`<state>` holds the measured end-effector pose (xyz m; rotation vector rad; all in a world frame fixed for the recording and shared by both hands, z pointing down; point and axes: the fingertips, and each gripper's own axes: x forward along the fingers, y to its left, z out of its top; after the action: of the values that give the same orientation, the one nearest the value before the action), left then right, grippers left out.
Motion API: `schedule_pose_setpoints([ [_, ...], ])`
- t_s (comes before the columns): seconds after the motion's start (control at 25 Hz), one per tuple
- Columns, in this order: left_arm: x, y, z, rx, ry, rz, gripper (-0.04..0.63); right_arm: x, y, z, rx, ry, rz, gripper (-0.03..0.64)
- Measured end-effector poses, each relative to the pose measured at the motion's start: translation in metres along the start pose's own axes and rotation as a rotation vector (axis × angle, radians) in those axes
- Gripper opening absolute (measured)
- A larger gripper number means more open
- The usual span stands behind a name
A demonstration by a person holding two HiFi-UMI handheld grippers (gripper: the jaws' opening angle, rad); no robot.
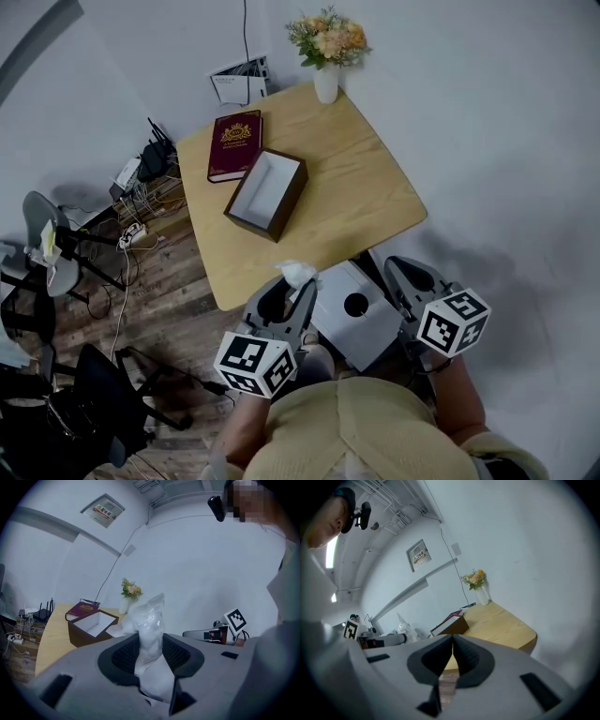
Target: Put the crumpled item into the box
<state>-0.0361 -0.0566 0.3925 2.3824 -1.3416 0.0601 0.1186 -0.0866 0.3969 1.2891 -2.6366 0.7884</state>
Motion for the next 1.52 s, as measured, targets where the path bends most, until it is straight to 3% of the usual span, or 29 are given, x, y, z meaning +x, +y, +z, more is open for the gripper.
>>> schedule_pose_setpoints([
  [0.6, 0.027, 0.068, 0.038, 0.006, -0.015, 0.002, 0.161, 0.075, 0.015, 0.027, -0.024, 0.026, 0.013, 0.029],
  [1.52, 0.067, 0.139, 0.064, 0.025, -0.007, 0.001, 0.161, 0.164, 0.027, 0.042, -0.036, 0.077, 0.050, 0.029],
])
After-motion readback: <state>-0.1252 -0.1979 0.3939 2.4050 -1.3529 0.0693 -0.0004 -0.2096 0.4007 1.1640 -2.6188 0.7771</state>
